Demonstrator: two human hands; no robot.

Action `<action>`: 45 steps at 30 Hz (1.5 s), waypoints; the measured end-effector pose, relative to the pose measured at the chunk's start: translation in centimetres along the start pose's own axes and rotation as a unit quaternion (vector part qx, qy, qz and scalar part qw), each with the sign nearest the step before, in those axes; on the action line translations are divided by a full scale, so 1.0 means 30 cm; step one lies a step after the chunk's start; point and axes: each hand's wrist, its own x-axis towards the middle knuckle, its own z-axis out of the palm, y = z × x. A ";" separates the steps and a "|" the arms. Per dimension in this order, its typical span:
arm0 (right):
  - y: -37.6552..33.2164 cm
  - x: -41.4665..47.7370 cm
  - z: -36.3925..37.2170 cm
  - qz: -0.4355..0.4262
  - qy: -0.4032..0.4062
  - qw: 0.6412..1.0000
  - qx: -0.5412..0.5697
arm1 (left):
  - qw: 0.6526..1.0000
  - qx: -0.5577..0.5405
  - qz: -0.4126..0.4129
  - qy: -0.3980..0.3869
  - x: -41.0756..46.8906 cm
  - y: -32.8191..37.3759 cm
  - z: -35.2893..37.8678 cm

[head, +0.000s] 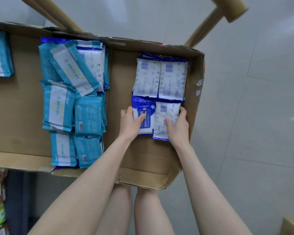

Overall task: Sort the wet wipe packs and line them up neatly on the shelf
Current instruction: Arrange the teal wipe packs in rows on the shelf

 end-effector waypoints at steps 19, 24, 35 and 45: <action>-0.096 -0.163 -0.022 -0.141 -0.002 0.963 -0.229 | 0.959 0.233 0.164 -0.010 -0.147 0.050 -0.214; -0.213 -0.264 0.030 -0.206 0.000 0.958 -0.200 | 0.956 0.213 0.198 0.049 -0.235 0.027 -0.369; -0.380 -0.446 0.365 -0.220 -0.032 0.959 -0.179 | 0.975 0.120 0.123 0.142 -0.257 -0.212 -0.713; -0.450 -0.391 0.621 -0.086 0.076 0.985 -0.132 | 0.982 0.112 0.119 0.092 -0.039 -0.244 -0.820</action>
